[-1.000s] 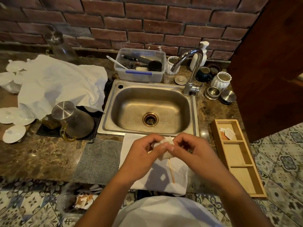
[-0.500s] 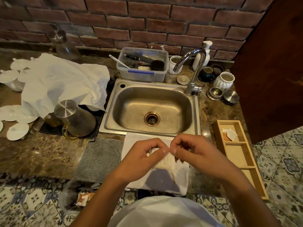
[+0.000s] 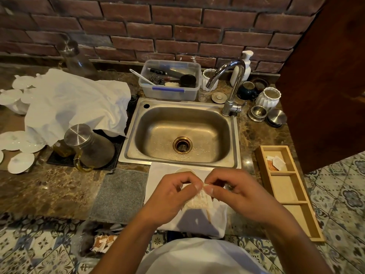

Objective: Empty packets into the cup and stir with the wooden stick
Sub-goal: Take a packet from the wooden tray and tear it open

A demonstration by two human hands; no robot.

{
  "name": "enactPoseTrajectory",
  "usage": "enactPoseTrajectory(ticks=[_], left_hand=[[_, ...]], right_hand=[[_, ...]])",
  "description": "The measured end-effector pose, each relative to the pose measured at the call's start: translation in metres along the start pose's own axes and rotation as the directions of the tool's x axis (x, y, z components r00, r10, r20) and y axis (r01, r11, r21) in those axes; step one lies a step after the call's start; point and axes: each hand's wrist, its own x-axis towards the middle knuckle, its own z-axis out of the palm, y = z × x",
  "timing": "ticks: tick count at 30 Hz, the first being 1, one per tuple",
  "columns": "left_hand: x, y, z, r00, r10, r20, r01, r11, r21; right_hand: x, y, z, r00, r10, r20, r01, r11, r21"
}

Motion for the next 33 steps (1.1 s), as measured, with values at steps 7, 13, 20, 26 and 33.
enactPoseTrajectory(ticks=[7, 13, 20, 26, 33], left_hand=[[0.003, 0.001, 0.007, 0.999, -0.020, -0.033, 0.018, 0.998, -0.057], [0.004, -0.001, 0.008, 0.996, -0.061, -0.071, 0.052, 0.990, -0.130], [0.006, 0.011, 0.000, 0.995, -0.020, -0.101, 0.015, 0.999, -0.042], [0.002, 0.011, 0.001, 0.994, -0.056, -0.094, 0.049, 0.996, -0.073], [-0.005, 0.010, 0.002, 0.994, -0.070, -0.079, 0.064, 0.995, -0.076]], right_hand=[[-0.006, 0.004, 0.006, 0.994, -0.021, -0.108, 0.015, 0.998, -0.054], [-0.005, 0.004, 0.012, 0.984, -0.026, -0.174, 0.000, 0.989, -0.147], [-0.004, -0.007, 0.009, 0.974, 0.105, -0.199, -0.081, 0.989, 0.122], [-0.001, -0.010, 0.001, 0.985, 0.162, -0.052, -0.157, 0.983, 0.095], [-0.003, -0.007, 0.005, 0.979, 0.203, 0.003, -0.196, 0.946, 0.259]])
